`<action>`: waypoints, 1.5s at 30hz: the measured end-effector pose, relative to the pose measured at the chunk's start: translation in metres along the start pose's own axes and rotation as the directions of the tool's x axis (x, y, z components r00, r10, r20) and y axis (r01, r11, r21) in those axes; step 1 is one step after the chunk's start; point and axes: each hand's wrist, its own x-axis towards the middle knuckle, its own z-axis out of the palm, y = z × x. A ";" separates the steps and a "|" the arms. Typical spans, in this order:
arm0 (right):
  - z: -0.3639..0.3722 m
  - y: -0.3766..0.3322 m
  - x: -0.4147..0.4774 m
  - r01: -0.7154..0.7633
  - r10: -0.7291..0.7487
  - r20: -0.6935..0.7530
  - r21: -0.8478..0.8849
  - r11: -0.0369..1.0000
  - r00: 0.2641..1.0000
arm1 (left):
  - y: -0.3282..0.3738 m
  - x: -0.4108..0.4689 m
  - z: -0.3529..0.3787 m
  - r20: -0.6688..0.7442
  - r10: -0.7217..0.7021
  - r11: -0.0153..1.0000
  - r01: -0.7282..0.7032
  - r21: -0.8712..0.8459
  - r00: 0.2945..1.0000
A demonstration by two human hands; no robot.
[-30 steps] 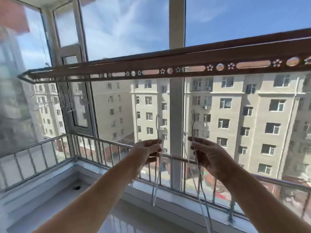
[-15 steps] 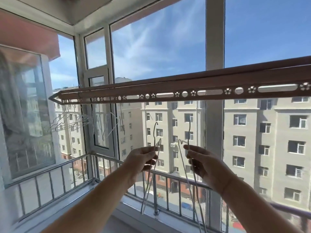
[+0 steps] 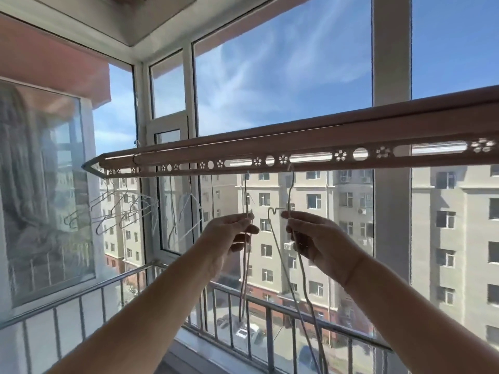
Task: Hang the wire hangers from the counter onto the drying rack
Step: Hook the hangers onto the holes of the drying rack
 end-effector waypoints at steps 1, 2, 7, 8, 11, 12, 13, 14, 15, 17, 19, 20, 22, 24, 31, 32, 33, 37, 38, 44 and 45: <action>0.001 0.000 0.013 0.008 -0.008 0.002 0.000 1.000 1.000 | -0.001 0.012 -0.002 -0.004 -0.003 1.000 0.003 -0.006 1.000; 0.002 0.000 0.025 0.013 -0.013 0.005 -0.005 1.000 1.000 | -0.002 0.024 -0.004 -0.012 -0.007 1.000 0.007 -0.011 1.000; 0.005 0.003 0.072 0.024 -0.024 0.009 -0.026 0.999 1.000 | -0.009 0.071 -0.013 -0.024 0.002 0.999 -0.003 -0.038 1.000; 0.005 0.004 0.080 0.027 -0.027 0.006 -0.029 0.999 1.000 | -0.010 0.079 -0.015 -0.019 0.004 0.999 -0.005 -0.044 1.000; 0.007 0.004 0.103 0.037 -0.038 -0.024 -0.040 0.999 0.999 | -0.011 0.106 -0.019 0.013 0.022 0.997 -0.021 -0.071 1.000; 0.007 0.003 0.109 0.042 -0.043 -0.034 -0.048 0.998 0.998 | -0.011 0.114 -0.020 0.022 0.028 0.996 -0.026 -0.080 0.999; 0.007 0.003 0.115 0.046 -0.049 -0.047 -0.061 0.997 0.998 | -0.012 0.122 -0.022 0.028 0.031 0.996 -0.029 -0.087 0.999; 0.007 0.003 0.121 0.049 -0.054 -0.062 -0.074 0.996 0.997 | -0.013 0.131 -0.023 0.035 0.034 0.995 -0.031 -0.093 0.999; 0.007 0.003 0.126 0.052 -0.058 -0.077 -0.082 0.995 0.995 | -0.013 0.138 -0.025 0.043 0.034 0.995 -0.030 -0.100 0.999; 0.008 0.006 0.135 0.058 -0.067 -0.103 -0.091 0.994 0.992 | -0.014 0.153 -0.028 0.057 0.021 0.994 -0.014 -0.111 0.998; 0.009 0.010 0.143 0.060 -0.072 -0.128 -0.100 0.993 0.989 | -0.015 0.166 -0.032 0.077 0.005 0.993 0.004 -0.115 0.997; 0.009 0.012 0.146 0.058 -0.073 -0.138 -0.106 0.993 0.988 | -0.016 0.171 -0.034 0.089 0.003 0.993 0.007 -0.118 0.996; 0.009 0.017 0.152 0.054 -0.071 -0.158 -0.110 0.992 0.985 | -0.016 0.181 -0.038 0.116 0.006 0.992 0.009 -0.128 0.993; 0.009 0.022 0.157 0.048 -0.067 -0.183 -0.108 0.993 0.981 | -0.017 0.190 -0.041 0.141 0.001 0.991 0.018 -0.133 0.990; 0.006 0.039 0.160 0.025 -0.059 -0.269 -0.129 0.991 0.961 | -0.033 0.210 -0.044 0.213 -0.051 0.987 0.082 -0.138 0.976; 0.006 0.040 0.160 0.028 -0.063 -0.275 -0.128 0.991 0.960 | -0.036 0.212 -0.044 0.219 -0.052 0.986 0.085 -0.142 0.974; 0.007 0.040 0.160 0.033 -0.067 -0.281 -0.126 0.991 0.957 | -0.039 0.213 -0.045 0.222 -0.052 0.986 0.085 -0.143 0.974; 0.005 0.043 0.161 0.047 -0.085 -0.298 -0.133 0.990 0.951 | -0.043 0.216 -0.048 0.228 -0.046 0.984 0.084 -0.157 0.973; 0.004 0.044 0.161 0.046 -0.085 -0.305 -0.134 0.990 0.948 | -0.045 0.216 -0.049 0.228 -0.042 0.984 0.079 -0.158 0.973; -0.018 0.064 0.149 0.045 -0.067 -0.365 -0.068 0.997 0.929 | -0.071 0.215 -0.059 0.219 -0.005 0.990 0.036 -0.136 0.976; -0.023 0.070 0.144 0.035 -0.058 -0.383 -0.067 0.997 0.922 | -0.077 0.215 -0.062 0.215 -0.005 0.991 0.033 -0.130 0.977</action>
